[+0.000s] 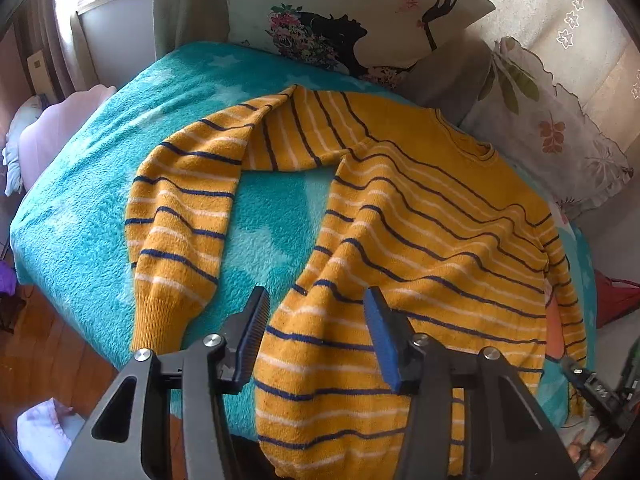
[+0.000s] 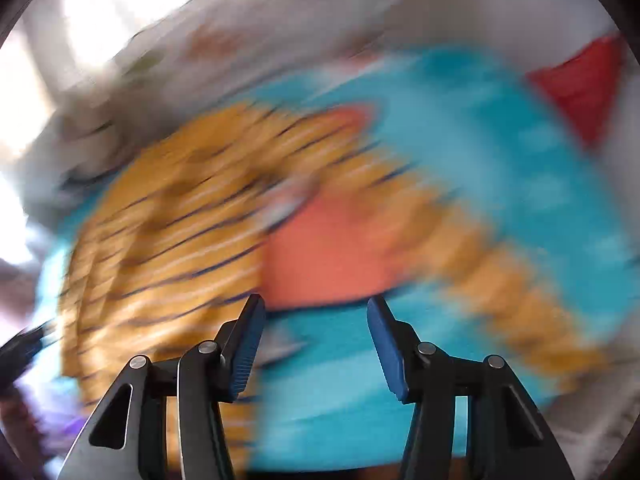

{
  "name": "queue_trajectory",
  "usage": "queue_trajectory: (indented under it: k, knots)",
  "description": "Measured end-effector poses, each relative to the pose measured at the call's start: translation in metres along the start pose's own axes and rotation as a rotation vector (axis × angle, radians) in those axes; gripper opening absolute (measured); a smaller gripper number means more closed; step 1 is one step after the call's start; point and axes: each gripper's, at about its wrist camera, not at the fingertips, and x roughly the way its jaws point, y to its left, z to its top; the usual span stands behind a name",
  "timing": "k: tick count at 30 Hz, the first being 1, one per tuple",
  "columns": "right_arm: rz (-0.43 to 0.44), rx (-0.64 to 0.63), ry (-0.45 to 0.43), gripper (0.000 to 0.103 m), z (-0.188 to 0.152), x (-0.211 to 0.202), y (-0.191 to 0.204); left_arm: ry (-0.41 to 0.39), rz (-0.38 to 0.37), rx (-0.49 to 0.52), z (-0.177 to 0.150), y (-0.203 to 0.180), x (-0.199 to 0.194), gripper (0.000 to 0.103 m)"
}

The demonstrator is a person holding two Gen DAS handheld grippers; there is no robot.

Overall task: Fold small clothes
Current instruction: 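Grasp the other sleeve cuff with the right gripper and lift it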

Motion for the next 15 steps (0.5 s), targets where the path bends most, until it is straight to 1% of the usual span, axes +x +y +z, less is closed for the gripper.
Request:
queue_trajectory:
  k: [2,3,4,5,7,8,11,12,14,15]
  knots:
    - [0.014,-0.031,0.048,0.057,-0.003,0.025,0.015,-0.007,0.008,-0.006,-0.002,0.002,-0.004,0.05]
    - [0.03,-0.037,0.069,0.05,-0.004,0.033,0.02,-0.011,0.014,-0.011,-0.003,0.003,-0.006,0.051]
    - [0.063,-0.043,0.103,0.037,-0.005,0.041,0.023,-0.015,0.02,-0.018,-0.003,0.005,-0.007,0.052]
    - [0.075,-0.054,0.116,0.008,-0.014,0.039,0.027,-0.019,0.029,-0.028,-0.002,0.009,-0.008,0.052]
    - [0.058,-0.091,0.098,0.007,-0.018,0.032,0.028,-0.028,0.041,-0.052,0.0,0.016,-0.011,0.052]
    - [0.036,-0.094,0.088,0.006,-0.017,0.023,0.022,-0.038,0.051,-0.07,0.002,0.023,-0.013,0.052]
    - [-0.029,-0.055,0.073,0.004,-0.021,0.009,-0.003,-0.06,0.073,-0.112,0.005,0.038,-0.018,0.052]
    - [-0.059,-0.035,0.081,0.004,-0.024,0.006,-0.015,-0.064,0.084,-0.129,0.005,0.045,-0.019,0.052]
    - [-0.102,-0.025,0.109,0.004,-0.032,0.007,-0.021,-0.065,0.098,-0.161,0.005,0.056,-0.019,0.053]
    - [-0.106,-0.025,0.121,0.005,-0.034,0.007,-0.024,-0.064,0.104,-0.172,0.003,0.061,-0.02,0.053]
